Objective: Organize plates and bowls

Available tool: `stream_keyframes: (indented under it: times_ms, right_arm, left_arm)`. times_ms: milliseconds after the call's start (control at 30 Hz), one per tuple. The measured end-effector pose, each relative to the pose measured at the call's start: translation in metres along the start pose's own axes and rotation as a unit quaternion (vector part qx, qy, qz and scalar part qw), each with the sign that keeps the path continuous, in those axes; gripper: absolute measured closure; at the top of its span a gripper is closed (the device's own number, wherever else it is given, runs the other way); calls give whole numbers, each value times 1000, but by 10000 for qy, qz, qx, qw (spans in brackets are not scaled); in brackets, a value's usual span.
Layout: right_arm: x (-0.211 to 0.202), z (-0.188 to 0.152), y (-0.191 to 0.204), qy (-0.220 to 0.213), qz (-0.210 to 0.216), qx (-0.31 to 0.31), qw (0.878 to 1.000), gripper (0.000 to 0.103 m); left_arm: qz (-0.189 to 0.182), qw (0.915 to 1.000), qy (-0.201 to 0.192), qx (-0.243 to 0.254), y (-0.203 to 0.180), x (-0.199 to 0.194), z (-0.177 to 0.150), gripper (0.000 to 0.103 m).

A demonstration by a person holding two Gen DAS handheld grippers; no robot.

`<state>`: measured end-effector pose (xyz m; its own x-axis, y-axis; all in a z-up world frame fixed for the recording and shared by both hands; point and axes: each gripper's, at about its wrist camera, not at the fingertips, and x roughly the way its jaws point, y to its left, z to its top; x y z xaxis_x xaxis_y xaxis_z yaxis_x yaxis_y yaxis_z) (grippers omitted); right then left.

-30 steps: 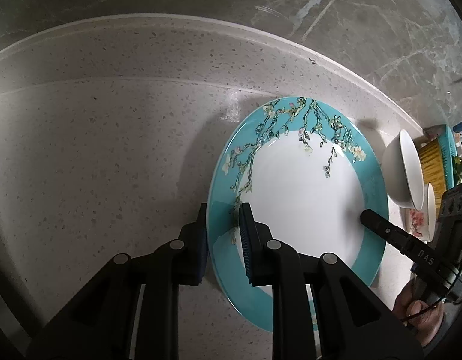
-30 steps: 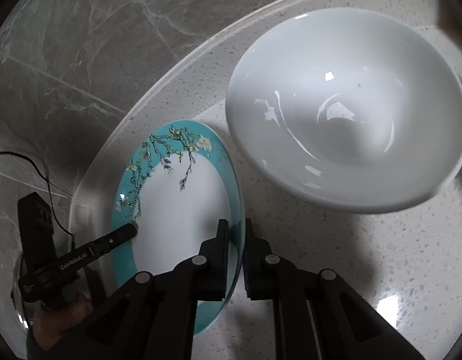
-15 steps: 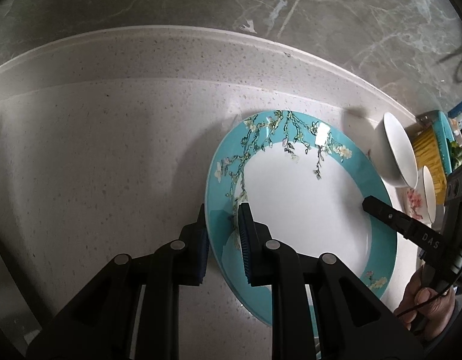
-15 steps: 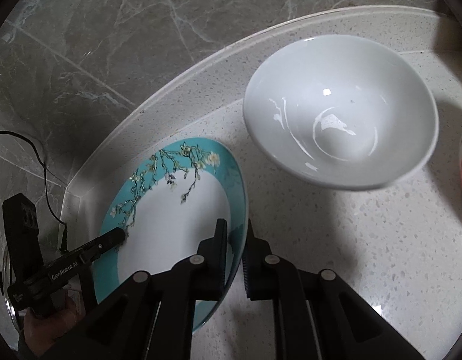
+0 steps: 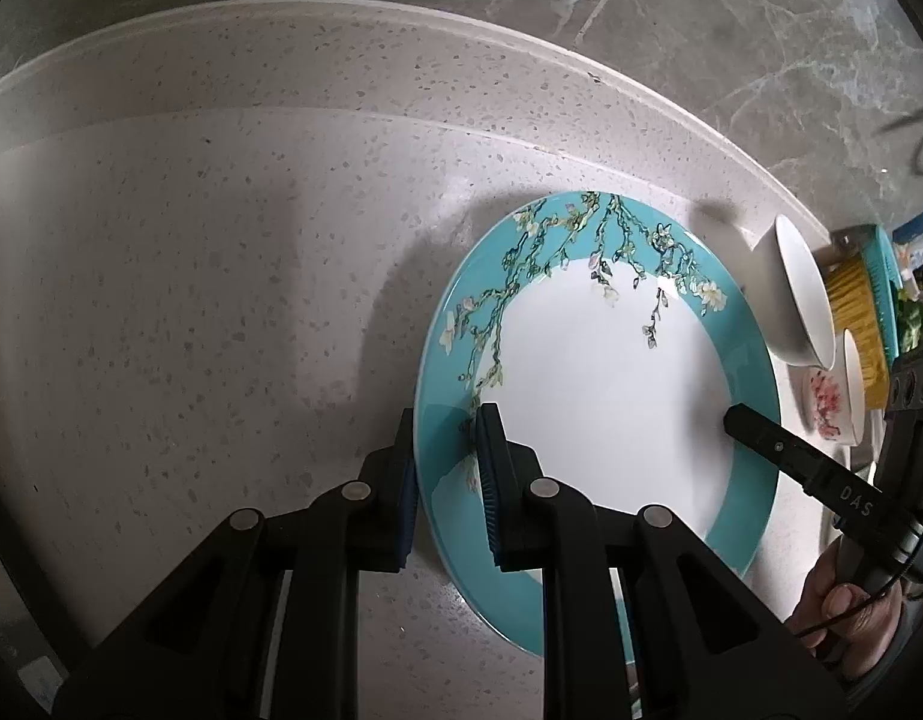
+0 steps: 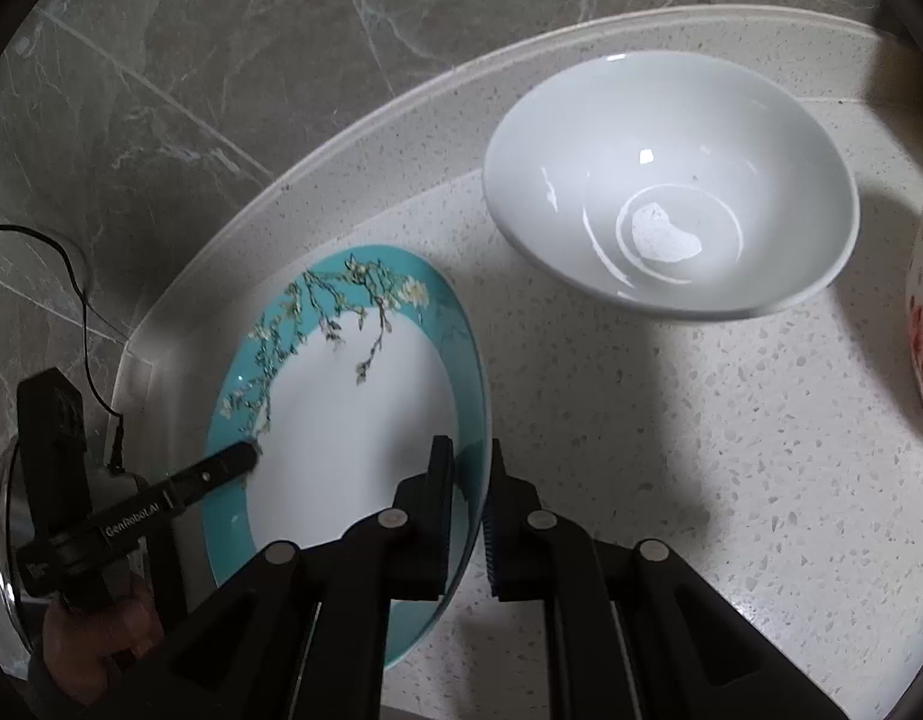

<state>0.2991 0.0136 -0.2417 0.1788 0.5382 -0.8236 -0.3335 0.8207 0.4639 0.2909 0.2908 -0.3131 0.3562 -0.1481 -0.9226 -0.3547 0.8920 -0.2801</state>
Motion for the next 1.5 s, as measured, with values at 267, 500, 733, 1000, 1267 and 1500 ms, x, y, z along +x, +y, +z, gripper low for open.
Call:
stream_keyframes:
  times_ms: [267, 500, 733, 1000, 1267, 1500]
  right_arm:
    - [7, 6, 9, 381, -339, -228, 9984, 86]
    - [10, 19, 19, 343, -482, -339, 9977, 62]
    - [20, 27, 24, 528, -630, -564, 9950, 83]
    - [19, 25, 33, 534, -812, -729, 9926, 83]
    - [2, 19, 38, 367, -818, -858, 9923, 83]
    - [-21, 10, 45, 237, -797, -971, 9918, 83]
  left_arm:
    - [124, 9996, 201, 168, -9, 4, 8, 86]
    - [224, 9995, 166, 137, -6, 4, 14, 57]
    - [207, 9991, 190, 318, -12, 5, 20, 83]
    - [378, 9980, 198, 456, -25, 4, 13, 83]
    - [432, 9977, -35, 519, -33, -23, 3, 83]
    - [368, 9973, -200, 609, -40, -55, -15, 83]
